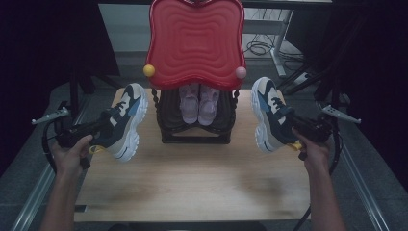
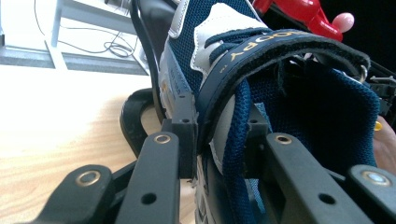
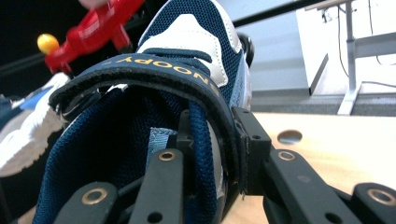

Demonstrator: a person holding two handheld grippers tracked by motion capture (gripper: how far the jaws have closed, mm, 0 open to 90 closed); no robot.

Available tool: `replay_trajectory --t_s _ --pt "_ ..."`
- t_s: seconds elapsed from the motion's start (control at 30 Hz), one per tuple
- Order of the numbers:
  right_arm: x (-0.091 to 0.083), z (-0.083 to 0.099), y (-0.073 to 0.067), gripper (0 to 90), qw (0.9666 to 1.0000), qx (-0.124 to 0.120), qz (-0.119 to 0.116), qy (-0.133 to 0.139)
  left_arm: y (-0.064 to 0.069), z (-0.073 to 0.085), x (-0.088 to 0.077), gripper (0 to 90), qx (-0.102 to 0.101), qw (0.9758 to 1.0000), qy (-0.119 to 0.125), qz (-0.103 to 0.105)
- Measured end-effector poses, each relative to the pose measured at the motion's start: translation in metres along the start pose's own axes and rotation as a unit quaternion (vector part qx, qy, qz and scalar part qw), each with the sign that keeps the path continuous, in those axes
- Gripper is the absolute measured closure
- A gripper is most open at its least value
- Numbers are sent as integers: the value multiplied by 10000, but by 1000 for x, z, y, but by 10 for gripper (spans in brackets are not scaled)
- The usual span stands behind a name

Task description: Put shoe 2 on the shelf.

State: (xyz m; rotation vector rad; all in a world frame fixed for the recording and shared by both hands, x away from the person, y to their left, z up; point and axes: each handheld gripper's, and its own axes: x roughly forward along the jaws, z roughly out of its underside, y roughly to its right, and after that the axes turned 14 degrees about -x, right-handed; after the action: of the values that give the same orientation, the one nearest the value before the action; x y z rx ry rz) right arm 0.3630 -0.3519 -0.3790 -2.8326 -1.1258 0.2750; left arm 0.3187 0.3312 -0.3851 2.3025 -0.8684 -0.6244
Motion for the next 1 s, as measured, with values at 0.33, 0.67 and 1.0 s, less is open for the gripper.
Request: replay_trajectory --t_s 0.33,0.67,1.0 --pt "13 -35 3 747 9996 15 -47 290 8 -32 3 742 43 9998 211 23" --pt "22 -61 0 747 9988 44 -110 471 17 -55 8 741 89 9988 447 179" --pt "27 -76 1 747 9989 -6 -56 475 19 -69 7 742 138 9984 544 114"
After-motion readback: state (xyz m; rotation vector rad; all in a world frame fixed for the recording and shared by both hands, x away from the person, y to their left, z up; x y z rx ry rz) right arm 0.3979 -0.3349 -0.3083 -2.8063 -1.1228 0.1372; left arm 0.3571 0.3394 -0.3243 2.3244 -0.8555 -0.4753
